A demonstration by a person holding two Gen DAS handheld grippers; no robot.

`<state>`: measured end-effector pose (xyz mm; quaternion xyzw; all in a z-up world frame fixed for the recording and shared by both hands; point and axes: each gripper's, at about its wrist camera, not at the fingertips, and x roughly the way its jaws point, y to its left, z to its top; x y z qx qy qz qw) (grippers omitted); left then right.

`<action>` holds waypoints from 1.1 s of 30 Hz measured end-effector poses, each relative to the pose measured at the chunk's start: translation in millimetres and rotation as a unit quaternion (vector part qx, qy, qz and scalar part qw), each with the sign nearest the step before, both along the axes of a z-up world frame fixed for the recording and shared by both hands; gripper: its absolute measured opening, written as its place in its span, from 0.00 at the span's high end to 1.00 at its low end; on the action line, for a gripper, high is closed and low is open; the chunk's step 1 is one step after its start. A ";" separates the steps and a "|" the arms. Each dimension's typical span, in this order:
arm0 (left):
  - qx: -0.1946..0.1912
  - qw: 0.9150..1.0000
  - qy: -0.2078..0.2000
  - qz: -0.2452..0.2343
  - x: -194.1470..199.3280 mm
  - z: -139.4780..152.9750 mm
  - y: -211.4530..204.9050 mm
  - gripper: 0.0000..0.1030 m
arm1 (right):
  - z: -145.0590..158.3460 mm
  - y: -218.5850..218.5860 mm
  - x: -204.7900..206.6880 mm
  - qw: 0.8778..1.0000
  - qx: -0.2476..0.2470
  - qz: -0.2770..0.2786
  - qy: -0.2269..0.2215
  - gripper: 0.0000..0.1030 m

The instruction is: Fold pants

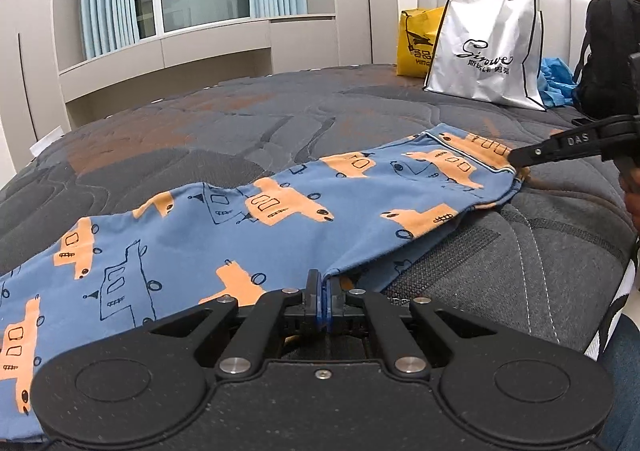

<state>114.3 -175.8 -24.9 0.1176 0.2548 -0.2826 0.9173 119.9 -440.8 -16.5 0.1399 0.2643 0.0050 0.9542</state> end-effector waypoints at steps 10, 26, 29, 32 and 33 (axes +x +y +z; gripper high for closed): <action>0.000 1.000 0.003 0.020 -2.4 -1.2 -6.9 0.97 | 14.2 -0.1 34.9 1.000 -0.012 0.025 -0.008 0.61; -0.004 1.000 0.002 0.018 -1.7 -3.5 -7.6 0.91 | 8.3 -3.8 57.1 0.998 -0.045 0.028 0.026 0.88; -0.016 1.000 0.005 0.016 -4.3 -1.5 -3.1 0.59 | 1.5 -6.9 55.0 0.999 -0.033 0.032 0.027 0.62; -0.031 0.999 0.001 0.025 -7.0 2.1 3.3 0.31 | 7.2 -16.6 43.2 1.000 -0.001 0.028 0.007 0.19; -0.042 0.999 0.000 0.028 -8.0 4.0 7.0 0.27 | 9.4 -20.2 35.4 1.000 0.008 0.027 -0.003 0.15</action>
